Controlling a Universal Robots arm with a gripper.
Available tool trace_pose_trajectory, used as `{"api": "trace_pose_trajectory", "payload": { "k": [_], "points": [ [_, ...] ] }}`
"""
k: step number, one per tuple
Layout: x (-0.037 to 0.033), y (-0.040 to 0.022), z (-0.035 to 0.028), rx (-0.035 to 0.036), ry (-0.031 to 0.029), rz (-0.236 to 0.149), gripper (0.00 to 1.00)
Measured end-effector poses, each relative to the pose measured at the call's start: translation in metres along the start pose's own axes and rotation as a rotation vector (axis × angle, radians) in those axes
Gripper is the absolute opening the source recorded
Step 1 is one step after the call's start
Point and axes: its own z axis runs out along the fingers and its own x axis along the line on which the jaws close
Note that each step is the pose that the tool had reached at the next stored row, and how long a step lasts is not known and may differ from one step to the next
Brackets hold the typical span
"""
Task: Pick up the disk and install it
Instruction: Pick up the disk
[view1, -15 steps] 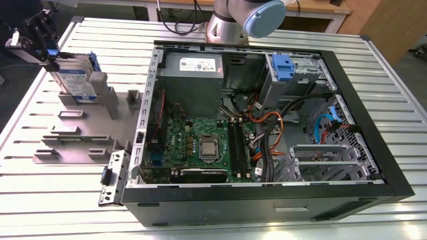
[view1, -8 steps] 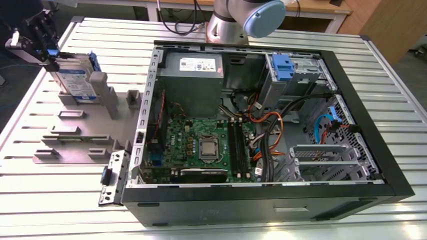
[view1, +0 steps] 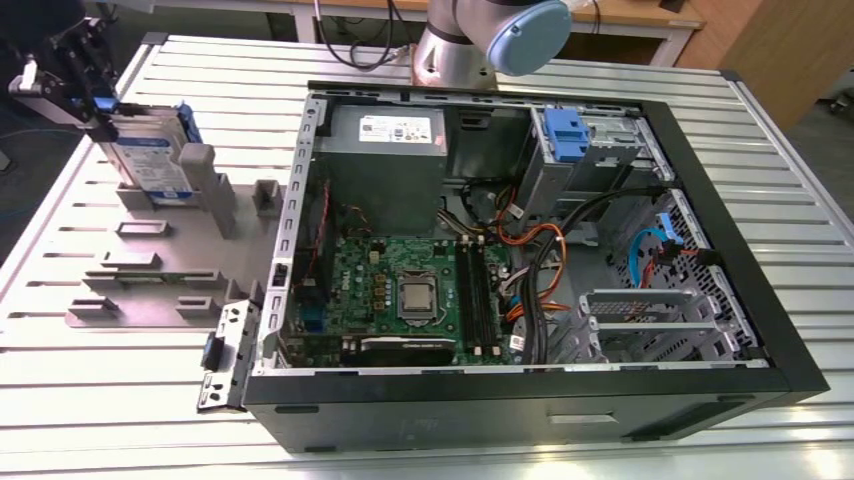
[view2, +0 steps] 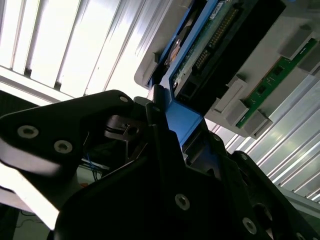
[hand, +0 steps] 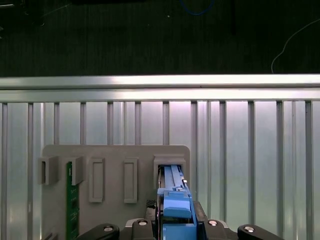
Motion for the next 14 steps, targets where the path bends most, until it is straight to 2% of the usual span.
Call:
{"api": "trace_pose_trajectory", "payload": {
  "k": [14],
  "points": [
    [0.0001, -0.0001, -0.0062, 0.0001, -0.0001, 0.0, 0.36]
  ]
}}
